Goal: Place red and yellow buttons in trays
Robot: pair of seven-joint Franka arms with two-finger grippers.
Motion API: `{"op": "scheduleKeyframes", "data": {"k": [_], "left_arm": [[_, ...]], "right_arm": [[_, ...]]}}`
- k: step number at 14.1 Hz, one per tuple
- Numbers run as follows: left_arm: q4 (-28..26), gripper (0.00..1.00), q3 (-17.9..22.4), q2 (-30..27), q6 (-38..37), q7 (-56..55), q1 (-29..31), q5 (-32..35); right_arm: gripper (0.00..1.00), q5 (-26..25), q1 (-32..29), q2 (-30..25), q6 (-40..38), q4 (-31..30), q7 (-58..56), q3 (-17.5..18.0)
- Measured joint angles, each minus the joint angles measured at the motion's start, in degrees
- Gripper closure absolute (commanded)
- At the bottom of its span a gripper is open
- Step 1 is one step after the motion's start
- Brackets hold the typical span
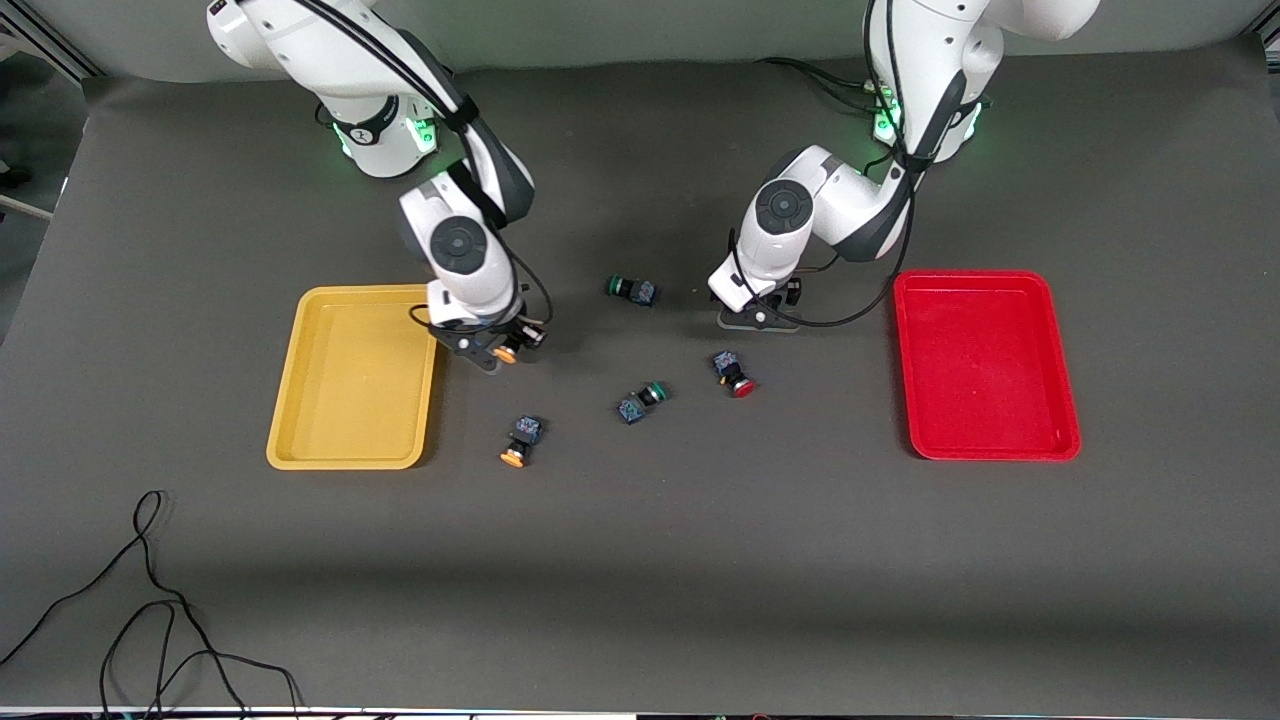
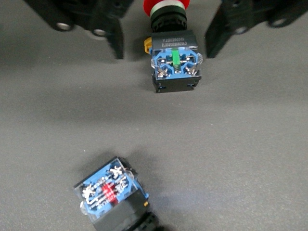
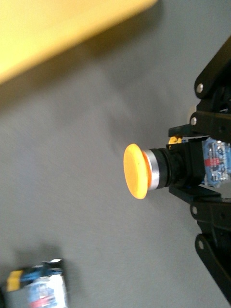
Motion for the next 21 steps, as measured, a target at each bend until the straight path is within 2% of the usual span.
{"op": "scheduleKeyframes", "data": {"k": [3,5,7,8,9,10,13,16,18,19,21], "left_arm": [[0.8,0.87,0.3,0.0,-0.3,-0.6,0.4,0.0],[2.9,0.87,0.4,-0.3,-2.6,-0.7,1.4,0.0],[8.0,0.87,0.5,-2.1,-12.0,-0.8,3.2,0.0],[11.3,0.87,0.5,-3.9,-18.0,-0.8,4.3,-0.1],[14.6,0.87,0.6,-6.2,-23.9,-0.8,5.5,-0.2],[17.3,0.87,0.6,-8.8,-28.9,-0.8,7.2,-0.2],[19.2,0.87,0.8,-16.0,-37.2,1.4,14.0,-0.2],[18.8,0.87,1.1,-19.1,-43.0,11.6,25.1,0.0],[17.1,0.87,1.4,-19.6,-42.9,19.3,32.8,1.1],[15.4,0.87,1.4,-19.5,-41.4,22.1,35.1,2.1],[9.0,0.87,1.4,-19.0,-32.5,25.2,36.9,2.8]], "right_arm": [[0.85,0.0,-6.6,-8.3,-10.8,-0.1,-8.7,-3.6],[0.84,0.0,-10.2,-10.9,-11.3,-2.9,-14.5,-7.8],[0.82,0.0,-11.9,-10.5,-7.1,-7.5,-16.5,-10.6],[0.71,0.0,-12.8,-9.7,-4.7,-9.6,-16.5,-10.9],[0.44,0.1,-13.6,-8.8,-3.1,-11.0,-16.5,-11.0],[0.01,0.3,-14.2,-7.9,-2.0,-11.7,-16.5,-11.0],[0.0,1.0,-15.1,-6.0,-0.3,-11.7,-16.5,-11.0],[0.0,1.1,-15.1,-6.7,-0.9,-10.0,-16.5,-10.6],[0.0,1.1,-15.0,-7.8,-4.3,-5.7,-16.5,-9.3],[0.0,1.1,-15.0,-8.0,-6.5,-2.3,-16.5,-7.6],[0.0,1.2,-14.9,-7.0,-10.1,5.1,-16.4,-3.5]]}}
